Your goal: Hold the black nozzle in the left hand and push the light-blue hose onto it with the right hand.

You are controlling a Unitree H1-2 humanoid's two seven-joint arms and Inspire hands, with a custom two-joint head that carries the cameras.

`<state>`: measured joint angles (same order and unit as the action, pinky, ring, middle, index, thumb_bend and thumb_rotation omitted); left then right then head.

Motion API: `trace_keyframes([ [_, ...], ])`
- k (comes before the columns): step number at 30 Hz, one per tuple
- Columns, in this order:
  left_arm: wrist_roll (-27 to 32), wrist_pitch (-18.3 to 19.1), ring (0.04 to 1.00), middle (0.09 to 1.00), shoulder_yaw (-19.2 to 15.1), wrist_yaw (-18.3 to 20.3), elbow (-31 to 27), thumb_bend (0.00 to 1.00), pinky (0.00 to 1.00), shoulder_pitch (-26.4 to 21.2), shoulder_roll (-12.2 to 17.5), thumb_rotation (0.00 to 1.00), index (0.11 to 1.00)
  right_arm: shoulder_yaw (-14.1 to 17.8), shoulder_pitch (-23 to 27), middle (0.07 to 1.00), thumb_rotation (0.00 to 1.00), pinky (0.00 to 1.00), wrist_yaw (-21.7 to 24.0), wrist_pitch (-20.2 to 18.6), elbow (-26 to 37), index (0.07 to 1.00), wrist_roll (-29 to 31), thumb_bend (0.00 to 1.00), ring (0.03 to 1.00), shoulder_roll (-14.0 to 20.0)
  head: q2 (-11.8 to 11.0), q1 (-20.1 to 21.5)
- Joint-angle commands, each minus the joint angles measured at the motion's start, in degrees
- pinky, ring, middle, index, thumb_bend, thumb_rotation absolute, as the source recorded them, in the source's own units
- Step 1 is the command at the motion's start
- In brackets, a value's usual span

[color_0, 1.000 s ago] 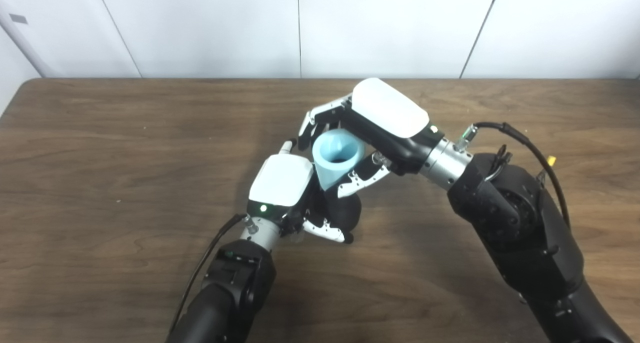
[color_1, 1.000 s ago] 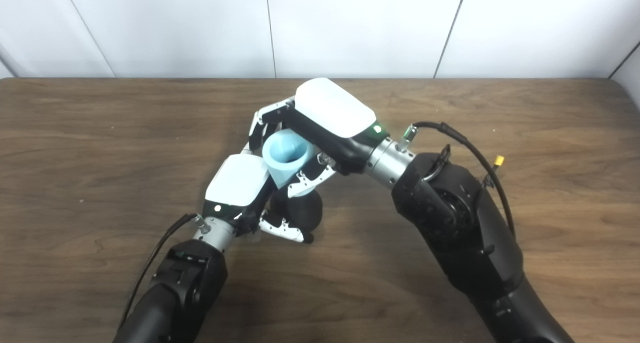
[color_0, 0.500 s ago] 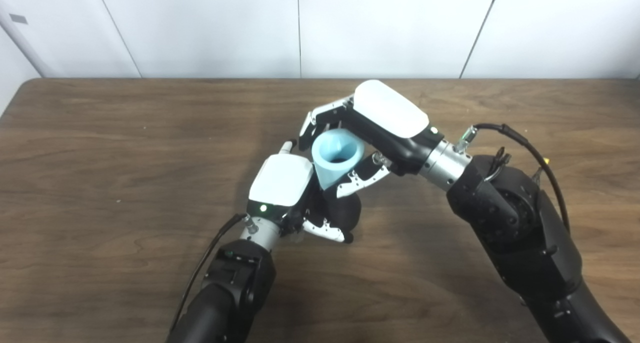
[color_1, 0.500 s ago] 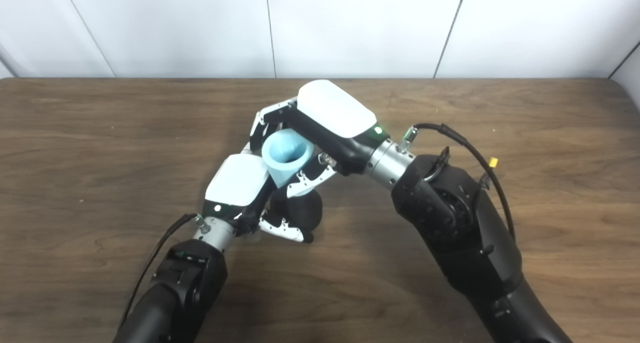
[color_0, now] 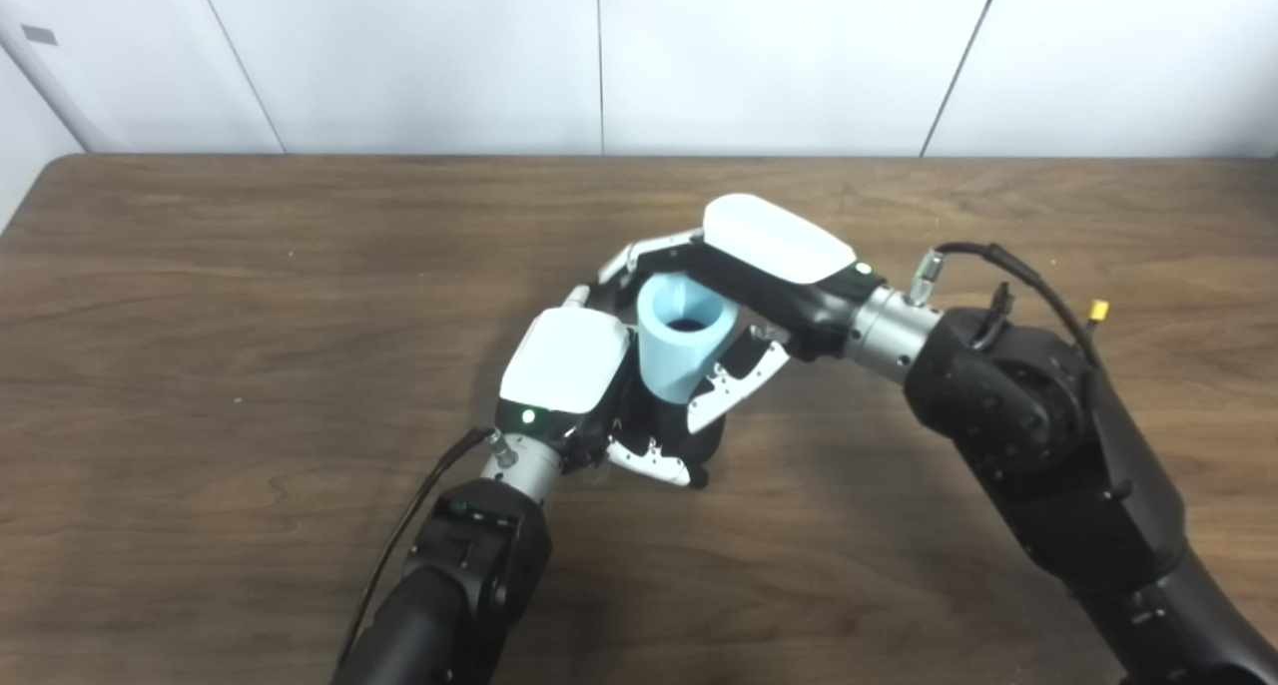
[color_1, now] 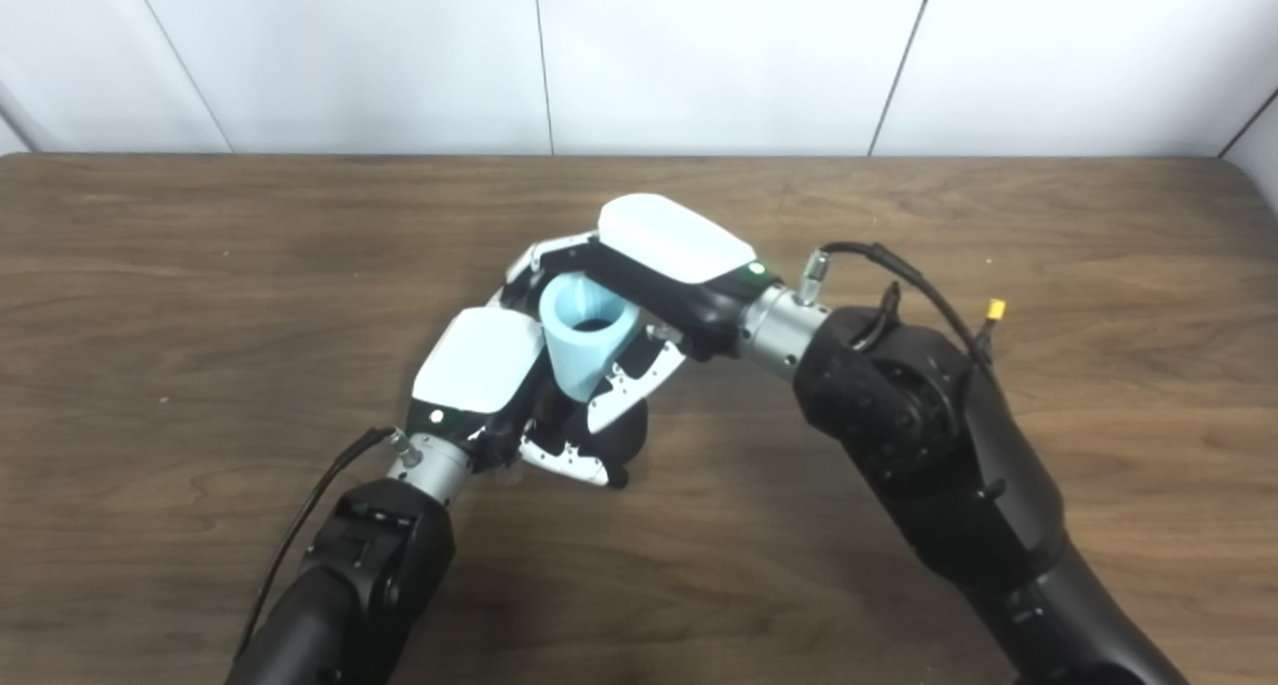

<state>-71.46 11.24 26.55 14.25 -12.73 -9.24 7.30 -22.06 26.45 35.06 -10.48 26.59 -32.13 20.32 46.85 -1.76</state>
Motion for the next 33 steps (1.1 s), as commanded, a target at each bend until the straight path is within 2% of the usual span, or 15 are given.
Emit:
trace_keyframes([
  [1,-0.82,-0.16,0.610,0.529,-0.03,-1.60,-0.66,0.52,0.89,-1.25,-1.09,0.00,0.457,0.39,1.16,0.901,0.47,0.92,0.06,0.22,1.93,0.845,-0.58,0.95,0.938,-0.09,0.01,-0.05],
  [4,-0.75,0.01,0.622,0.541,-0.18,-0.61,-1.36,0.52,0.95,-1.17,-1.38,0.00,0.445,0.88,0.80,0.895,0.52,0.93,-0.99,1.01,2.41,0.856,-1.14,0.91,0.929,-0.48,0.06,-0.02],
  [6,-0.46,-0.36,0.627,0.545,-0.22,-0.39,-1.57,0.51,0.96,-1.20,-1.26,0.00,0.440,1.18,0.61,0.861,0.54,0.91,-1.53,1.66,2.50,0.831,-1.29,0.87,0.897,-0.64,0.12,-0.16],
  [11,0.16,-1.19,0.624,0.543,-0.41,-1.69,-1.04,0.52,0.94,-1.13,-1.07,0.00,0.438,1.52,0.22,0.802,0.55,0.90,-1.82,2.44,2.52,0.806,-1.59,0.84,0.857,-0.89,0.19,-0.10],
  [16,-0.63,-1.02,0.627,0.538,-0.30,-0.71,-1.06,0.52,0.95,-1.25,-0.96,0.00,0.446,2.24,-0.61,0.803,0.55,0.88,-3.34,3.88,2.64,0.817,-1.11,0.81,0.849,-1.47,0.17,-0.15],
  [21,-1.35,-1.07,0.628,0.525,-0.07,-0.48,-0.98,0.52,0.94,-1.26,-0.80,0.00,0.459,2.36,-2.16,0.827,0.63,0.86,-7.69,10.37,1.72,0.836,-3.45,0.69,0.853,-1.30,0.29,-0.18],
  [26,-0.59,-1.59,0.622,0.519,-0.27,-2.16,-0.43,0.52,0.92,-1.15,-0.89,0.00,0.463,3.26,-3.03,0.860,0.59,0.86,-11.26,15.96,1.27,0.837,-5.00,0.62,0.880,-1.14,0.33,-0.10],
  [29,-0.16,-1.07,0.626,0.517,-0.52,-1.21,-0.71,0.52,0.97,-1.20,-1.31,0.00,0.466,4.33,-3.61,0.865,0.56,0.85,-13.52,19.38,0.98,0.827,-5.33,0.60,0.881,-0.99,0.28,-0.11],
  [33,0.09,-0.55,0.637,0.513,-0.76,-0.05,-1.05,0.52,1.00,-1.35,-1.78,0.00,0.470,6.54,-4.80,0.878,0.61,0.89,-14.44,21.78,2.60,0.827,-4.39,0.56,0.893,0.25,0.32,-0.09],
])
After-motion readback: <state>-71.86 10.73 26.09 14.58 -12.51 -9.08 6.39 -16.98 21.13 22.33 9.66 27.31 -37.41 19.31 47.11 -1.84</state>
